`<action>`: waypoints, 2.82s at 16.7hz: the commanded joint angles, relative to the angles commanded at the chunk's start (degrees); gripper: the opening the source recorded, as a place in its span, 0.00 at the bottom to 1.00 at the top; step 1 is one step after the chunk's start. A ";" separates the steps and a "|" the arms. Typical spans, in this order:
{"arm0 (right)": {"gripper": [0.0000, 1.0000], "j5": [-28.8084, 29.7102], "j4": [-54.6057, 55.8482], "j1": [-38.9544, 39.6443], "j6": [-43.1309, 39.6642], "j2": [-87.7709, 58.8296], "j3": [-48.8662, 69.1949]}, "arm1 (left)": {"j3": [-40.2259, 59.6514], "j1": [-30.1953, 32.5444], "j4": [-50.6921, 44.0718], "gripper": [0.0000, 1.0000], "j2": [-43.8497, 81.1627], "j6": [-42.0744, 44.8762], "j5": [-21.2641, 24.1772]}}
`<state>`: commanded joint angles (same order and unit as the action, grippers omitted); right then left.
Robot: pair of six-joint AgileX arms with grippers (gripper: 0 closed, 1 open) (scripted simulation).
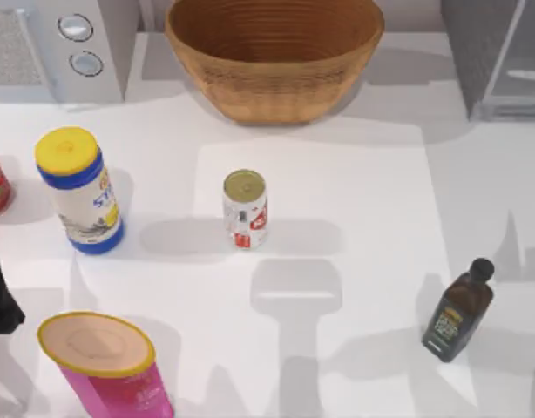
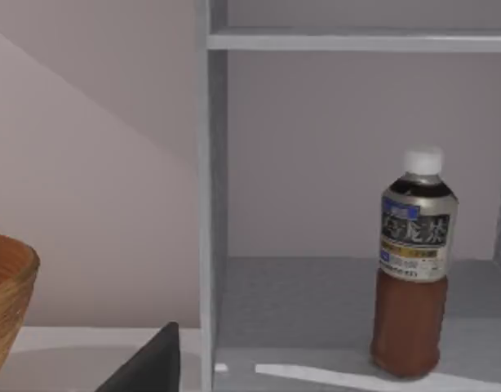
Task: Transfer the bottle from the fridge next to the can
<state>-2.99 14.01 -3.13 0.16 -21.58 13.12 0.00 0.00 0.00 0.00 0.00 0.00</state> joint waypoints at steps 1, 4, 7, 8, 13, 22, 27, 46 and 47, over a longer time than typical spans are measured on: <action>1.00 -0.62 2.94 -0.67 0.03 -5.40 2.75 | 0.00 0.00 0.00 1.00 0.00 0.00 0.00; 1.00 -2.58 12.43 -2.85 0.12 -24.62 11.64 | 0.00 0.00 0.00 1.00 0.00 0.00 0.00; 1.00 -4.54 22.16 -5.14 0.21 -46.01 20.75 | 0.00 0.00 0.00 1.00 0.00 0.00 0.00; 1.00 -5.17 25.32 -5.88 0.23 -53.07 23.71 | 0.00 0.00 0.00 1.00 0.00 0.00 0.00; 1.00 -7.90 39.21 -9.22 0.34 -82.60 36.72 | 0.00 0.00 0.00 1.00 0.00 0.00 0.00; 1.00 -9.67 48.47 -11.49 0.40 -99.42 45.39 | 0.00 0.00 0.00 1.00 0.00 0.00 0.00; 1.00 -9.31 47.49 -11.09 0.38 -100.49 47.33 | 0.00 0.00 0.00 1.00 0.00 0.00 0.00; 0.47 -7.88 40.64 -9.82 0.32 -108.58 62.34 | 0.00 0.00 0.00 1.00 0.00 0.00 0.00; 0.40 -7.88 40.64 -9.82 0.32 -108.58 62.34 | 0.00 0.00 0.00 1.00 0.00 0.00 0.00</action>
<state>-10.87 54.65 -12.94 0.47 -130.16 75.45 0.00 0.00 0.00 0.00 0.00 0.00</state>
